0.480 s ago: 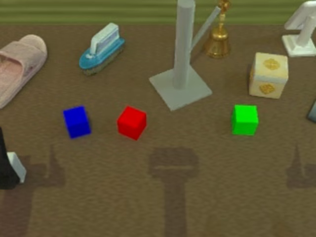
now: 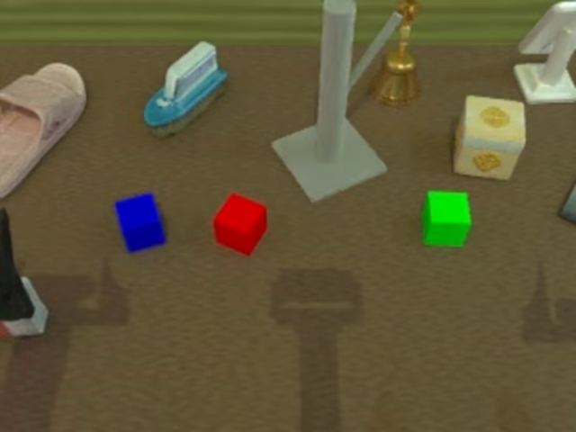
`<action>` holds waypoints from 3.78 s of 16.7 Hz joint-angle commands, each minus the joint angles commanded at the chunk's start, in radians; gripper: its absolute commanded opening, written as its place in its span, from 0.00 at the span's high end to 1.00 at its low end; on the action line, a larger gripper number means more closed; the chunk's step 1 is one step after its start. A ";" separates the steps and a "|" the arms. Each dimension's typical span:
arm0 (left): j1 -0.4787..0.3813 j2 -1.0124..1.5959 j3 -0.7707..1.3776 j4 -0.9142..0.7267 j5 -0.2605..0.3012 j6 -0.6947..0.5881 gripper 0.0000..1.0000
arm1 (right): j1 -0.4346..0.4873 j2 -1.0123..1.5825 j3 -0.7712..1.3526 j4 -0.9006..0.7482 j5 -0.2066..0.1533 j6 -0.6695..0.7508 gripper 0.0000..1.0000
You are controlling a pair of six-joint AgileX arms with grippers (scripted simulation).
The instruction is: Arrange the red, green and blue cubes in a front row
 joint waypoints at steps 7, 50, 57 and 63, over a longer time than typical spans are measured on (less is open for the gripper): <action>-0.143 0.677 0.596 -0.370 0.003 0.000 0.00 | 0.000 0.000 0.000 0.000 0.000 0.000 0.00; -0.433 2.225 1.623 -0.828 0.010 0.004 0.53 | 0.000 0.000 0.000 0.000 0.000 0.000 0.00; -0.433 2.225 1.623 -0.828 0.010 0.004 1.00 | 0.000 0.000 0.000 0.000 0.000 0.000 0.00; -0.433 2.225 1.623 -0.828 0.010 0.004 1.00 | 0.000 0.000 0.000 0.000 0.000 0.000 0.00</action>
